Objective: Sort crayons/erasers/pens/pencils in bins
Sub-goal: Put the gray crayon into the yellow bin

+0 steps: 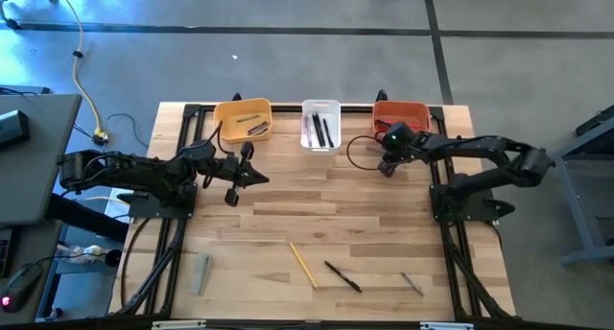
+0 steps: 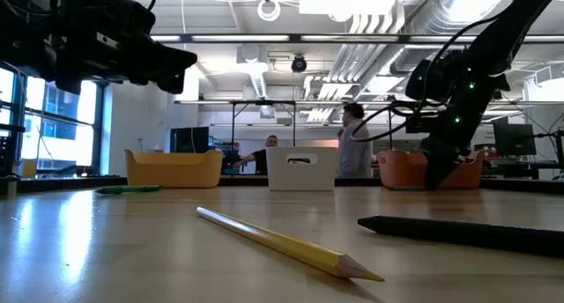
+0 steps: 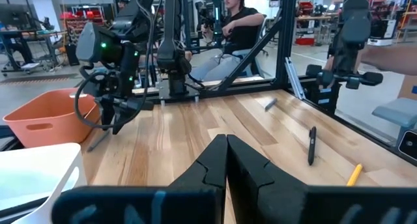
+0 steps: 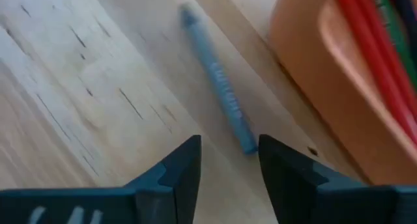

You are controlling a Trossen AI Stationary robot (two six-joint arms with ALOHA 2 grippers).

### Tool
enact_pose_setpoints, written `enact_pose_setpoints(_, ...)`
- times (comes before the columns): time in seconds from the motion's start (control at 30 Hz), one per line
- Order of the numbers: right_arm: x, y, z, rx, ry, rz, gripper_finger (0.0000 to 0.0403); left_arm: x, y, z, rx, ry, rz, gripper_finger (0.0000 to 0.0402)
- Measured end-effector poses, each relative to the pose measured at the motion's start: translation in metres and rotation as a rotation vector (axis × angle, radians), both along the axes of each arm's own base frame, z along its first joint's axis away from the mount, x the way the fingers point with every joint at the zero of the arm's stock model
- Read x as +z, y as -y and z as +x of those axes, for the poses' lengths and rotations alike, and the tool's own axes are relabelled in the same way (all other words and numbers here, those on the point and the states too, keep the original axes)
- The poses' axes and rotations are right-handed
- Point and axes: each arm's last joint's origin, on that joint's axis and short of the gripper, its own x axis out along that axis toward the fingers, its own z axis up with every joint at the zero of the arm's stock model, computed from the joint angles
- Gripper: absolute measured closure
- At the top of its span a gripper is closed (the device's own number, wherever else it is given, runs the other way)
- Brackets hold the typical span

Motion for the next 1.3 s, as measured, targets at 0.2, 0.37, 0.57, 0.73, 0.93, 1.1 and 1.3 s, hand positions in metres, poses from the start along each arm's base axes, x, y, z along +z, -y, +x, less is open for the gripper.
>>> enact_pose_setpoints(0.2,-0.004,0.003,0.005,0.026,0.033,0.024,0.0263,0.0,0.0,0.0,0.0,-0.002,-0.001,0.0402)
enact_pose_setpoints(0.37,-0.005,0.002,0.005,0.029,0.058,0.062,0.0305,0.0,0.0,0.0,0.0,-0.004,-0.002,0.0402)
enact_pose_setpoints(0.57,-0.005,-0.002,0.006,0.005,0.061,0.101,0.0358,0.0,0.0,0.0,0.0,-0.005,-0.005,0.0402)
enact_pose_setpoints(0.73,-0.006,-0.012,0.011,-0.014,0.06,0.139,0.0367,-0.002,0.0,0.0,0.003,-0.028,-0.079,0.0401)
enact_pose_setpoints(0.93,-0.007,-0.025,0.019,-0.001,0.054,0.142,0.0372,-0.002,-0.001,0.0,0.052,-0.035,-0.217,0.0401)
enact_pose_setpoints(1.1,-0.003,-0.035,0.024,-0.003,0.09,0.135,0.0382,-0.002,-0.002,0.0,0.086,-0.04,-0.356,0.0401)
enact_pose_setpoints(1.3,0.013,-0.053,0.034,0.054,0.219,0.121,0.0384,0.002,-0.003,0.0,0.092,-0.004,-0.439,0.0377)
